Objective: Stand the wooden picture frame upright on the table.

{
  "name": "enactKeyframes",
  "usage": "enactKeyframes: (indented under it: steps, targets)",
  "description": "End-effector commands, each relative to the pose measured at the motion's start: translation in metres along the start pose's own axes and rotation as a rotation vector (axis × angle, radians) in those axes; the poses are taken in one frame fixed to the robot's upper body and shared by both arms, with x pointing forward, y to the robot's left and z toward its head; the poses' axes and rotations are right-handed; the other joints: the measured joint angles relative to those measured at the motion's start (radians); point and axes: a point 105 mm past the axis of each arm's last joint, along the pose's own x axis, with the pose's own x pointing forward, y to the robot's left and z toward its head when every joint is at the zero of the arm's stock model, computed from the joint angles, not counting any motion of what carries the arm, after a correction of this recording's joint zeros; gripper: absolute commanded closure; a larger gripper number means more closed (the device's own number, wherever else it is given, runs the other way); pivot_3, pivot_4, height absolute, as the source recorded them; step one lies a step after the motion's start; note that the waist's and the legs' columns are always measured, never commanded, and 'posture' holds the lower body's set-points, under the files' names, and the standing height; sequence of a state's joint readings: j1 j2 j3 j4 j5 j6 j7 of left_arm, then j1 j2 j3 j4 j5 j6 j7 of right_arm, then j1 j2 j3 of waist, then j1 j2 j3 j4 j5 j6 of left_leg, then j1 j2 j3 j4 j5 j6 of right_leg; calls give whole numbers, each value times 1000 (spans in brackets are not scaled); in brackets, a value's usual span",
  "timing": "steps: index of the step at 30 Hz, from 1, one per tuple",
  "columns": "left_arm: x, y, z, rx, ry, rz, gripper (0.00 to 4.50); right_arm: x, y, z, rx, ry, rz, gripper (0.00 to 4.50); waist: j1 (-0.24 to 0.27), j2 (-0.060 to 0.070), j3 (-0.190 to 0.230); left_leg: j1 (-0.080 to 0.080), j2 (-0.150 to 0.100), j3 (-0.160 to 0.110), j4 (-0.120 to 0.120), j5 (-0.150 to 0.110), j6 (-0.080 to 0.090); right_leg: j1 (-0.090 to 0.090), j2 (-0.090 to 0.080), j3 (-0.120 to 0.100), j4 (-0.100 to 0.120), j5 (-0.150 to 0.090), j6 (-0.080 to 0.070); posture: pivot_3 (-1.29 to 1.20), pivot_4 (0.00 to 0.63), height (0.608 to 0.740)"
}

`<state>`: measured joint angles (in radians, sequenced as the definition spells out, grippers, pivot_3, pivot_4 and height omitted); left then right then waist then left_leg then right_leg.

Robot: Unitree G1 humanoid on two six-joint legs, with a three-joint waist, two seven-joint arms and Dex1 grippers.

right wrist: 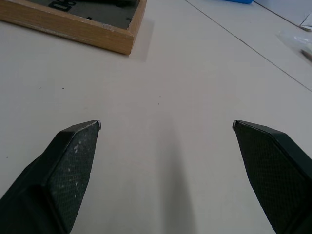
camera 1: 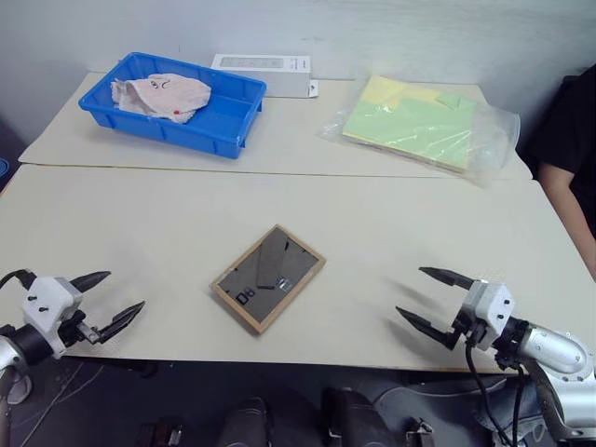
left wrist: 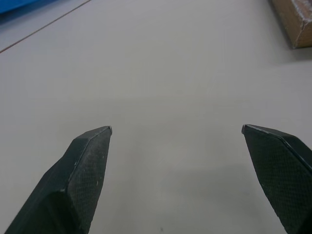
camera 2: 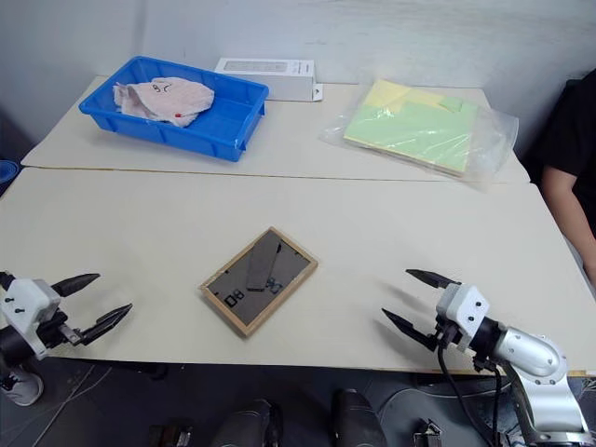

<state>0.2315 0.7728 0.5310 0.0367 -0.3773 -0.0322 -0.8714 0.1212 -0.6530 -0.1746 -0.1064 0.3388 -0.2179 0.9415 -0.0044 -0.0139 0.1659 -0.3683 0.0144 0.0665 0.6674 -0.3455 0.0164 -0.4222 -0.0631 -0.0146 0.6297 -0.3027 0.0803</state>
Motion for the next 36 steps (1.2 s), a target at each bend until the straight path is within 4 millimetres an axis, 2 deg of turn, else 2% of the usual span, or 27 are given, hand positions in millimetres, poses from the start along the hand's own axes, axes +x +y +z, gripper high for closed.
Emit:
enactKeyframes:
  steps: [1, 6, 7, 9, 11, 14, 17, 20, 21, 28, 36]
  targets:
    - [-2, 1, 11, 28, -23, -2, 0, 1, 0, 7, -19, -30, -7, 17, 0, 0, 0, 0, 0, 0, 0, 0, 0, 0, 0, 0, 0, 0, 0, 0, 150, 740]
    - [13, -9, 25, 5, -46, -91, 0, 6, 9, 13, 27, -42, 37, 17, 2, 0, 0, 0, 0, 0, 0, 0, 0, 0, 0, 0, 0, 0, 0, 0, 150, 740]
    - [21, -13, 31, 0, -55, -127, 0, 10, 15, 17, 48, -51, 65, 17, 1, 0, 0, 0, 0, 0, 1, 0, 0, 0, 0, 0, 1, 0, 0, 0, 150, 740]
    - [34, -18, 39, 5, -65, -169, 385, 15, 21, 25, 46, -63, 87, 390, 4, 0, 0, 0, 0, 0, 1, 0, 0, 0, 0, 0, 1, 0, 0, 0, 150, 740]
    - [51, -22, 46, 8, -69, -201, 880, 24, 25, 29, 59, -57, 93, 933, 3, -1, 0, 0, 0, -1, 2, 0, 0, 0, 0, 0, 2, 0, 0, 0, 150, 740]
    - [92, -31, 52, 49, -61, -243, 1855, 49, 40, 31, 64, -18, 181, 2010, 3, -1, -1, 0, 0, -1, 3, 0, 0, 0, 0, -1, 3, 0, 0, 0, 150, 740]
    - [115, -31, 52, 64, -56, -244, 2818, 67, 50, 34, 41, -10, 231, 3079, 0, -1, -2, -2, -1, 0, 8, -1, 0, -1, 1, -3, 8, 0, 0, 0, 150, 740]
    - [133, -42, 56, 52, -86, -301, 3732, 90, 56, 31, 47, 8, 253, 4125, -3, -1, -2, -3, 0, 2, 14, -5, 1, -6, 1, -6, 14, 0, 0, 0, 150, 740]
    - [136, -47, 55, 53, -88, -329, 3738, 97, 56, 30, 51, 10, 250, 4464, -3, -2, -2, -3, 0, 3, 14, -5, 1, -6, 1, -7, 14, 0, 0, 0, 150, 740]
    - [139, -80, 56, 48, -102, -481, 3738, 125, 57, 32, 61, 11, 246, 4489, 2, -2, -2, -3, 0, 2, 16, -6, 1, -6, 0, -7, 15, 0, 0, 0, 150, 740]
    - [138, -105, 65, -9, -137, -499, 3738, 127, 32, 34, 47, 5, 203, 4489, 2, -2, -2, -4, 0, 1, 16, -6, 2, -5, -1, -7, 15, 0, 0, 0, 150, 740]
